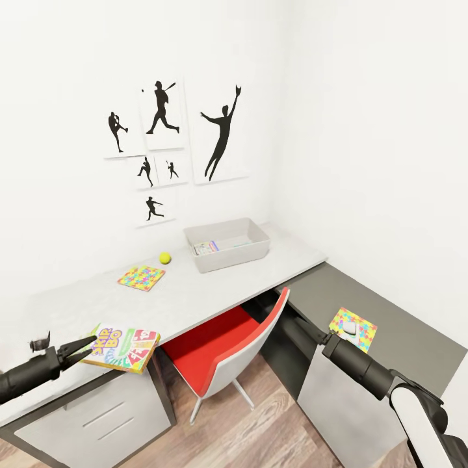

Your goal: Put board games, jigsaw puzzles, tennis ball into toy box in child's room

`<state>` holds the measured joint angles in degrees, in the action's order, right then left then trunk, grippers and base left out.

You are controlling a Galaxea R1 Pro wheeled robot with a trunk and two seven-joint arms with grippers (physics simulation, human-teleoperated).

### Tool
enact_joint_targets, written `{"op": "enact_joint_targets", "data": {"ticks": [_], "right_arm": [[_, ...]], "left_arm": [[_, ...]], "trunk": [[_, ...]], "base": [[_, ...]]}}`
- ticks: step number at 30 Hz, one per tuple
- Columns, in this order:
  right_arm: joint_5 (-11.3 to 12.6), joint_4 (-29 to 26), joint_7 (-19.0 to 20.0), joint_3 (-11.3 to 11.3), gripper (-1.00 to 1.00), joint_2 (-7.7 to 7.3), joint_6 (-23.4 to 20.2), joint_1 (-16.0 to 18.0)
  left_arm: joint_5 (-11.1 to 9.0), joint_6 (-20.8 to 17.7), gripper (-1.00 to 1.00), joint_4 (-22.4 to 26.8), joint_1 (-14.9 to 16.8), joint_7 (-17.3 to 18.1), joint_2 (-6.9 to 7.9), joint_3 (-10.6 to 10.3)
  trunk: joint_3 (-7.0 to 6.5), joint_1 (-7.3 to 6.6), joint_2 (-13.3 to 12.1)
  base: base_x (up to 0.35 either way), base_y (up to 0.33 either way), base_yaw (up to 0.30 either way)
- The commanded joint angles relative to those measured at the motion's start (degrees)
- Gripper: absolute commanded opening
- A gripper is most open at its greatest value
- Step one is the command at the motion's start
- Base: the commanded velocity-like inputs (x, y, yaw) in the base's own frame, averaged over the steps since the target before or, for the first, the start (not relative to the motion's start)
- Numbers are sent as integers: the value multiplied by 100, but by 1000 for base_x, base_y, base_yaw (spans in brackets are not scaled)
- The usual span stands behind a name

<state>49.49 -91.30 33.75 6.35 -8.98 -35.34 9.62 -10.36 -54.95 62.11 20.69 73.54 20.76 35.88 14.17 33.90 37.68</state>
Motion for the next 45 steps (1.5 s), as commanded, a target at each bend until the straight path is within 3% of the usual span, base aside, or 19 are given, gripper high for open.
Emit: {"op": "enact_joint_targets", "data": {"ticks": [1,9,17,23,27,37,45], "right_arm": [[34,-1,0,6,100,0,-43,5],[34,-1,-11,9,100,1,-43,5],[34,2,-17,7,100,2,-43,5],[34,5,-18,6,100,2,-38,5],[34,7,-18,6,100,2,-35,5],[29,0,-18,15,100,1,-34,5],[27,7,-18,22,100,-5,-34,5]], "left_arm": [[-11,-63,100,-35,12,-58,-18,2],[-45,-117,100,-776,62,-1164,-87,-4],[-46,-38,100,-1520,98,-1762,-144,-9],[-42,351,100,-1769,226,-2207,-423,-10],[-41,603,100,-2123,377,-2417,-527,-10],[-60,774,100,-2379,519,-2363,-659,0],[-51,1073,100,-2367,524,-1633,-895,-2]], "trunk": [[8,1,8],[8,1,8],[8,1,8],[8,1,8],[8,1,8],[8,1,8],[8,1,8]], "base": [[0,0,0],[0,0,0],[0,0,0],[0,0,0],[0,0,0],[0,0,0],[0,0,0]]}}
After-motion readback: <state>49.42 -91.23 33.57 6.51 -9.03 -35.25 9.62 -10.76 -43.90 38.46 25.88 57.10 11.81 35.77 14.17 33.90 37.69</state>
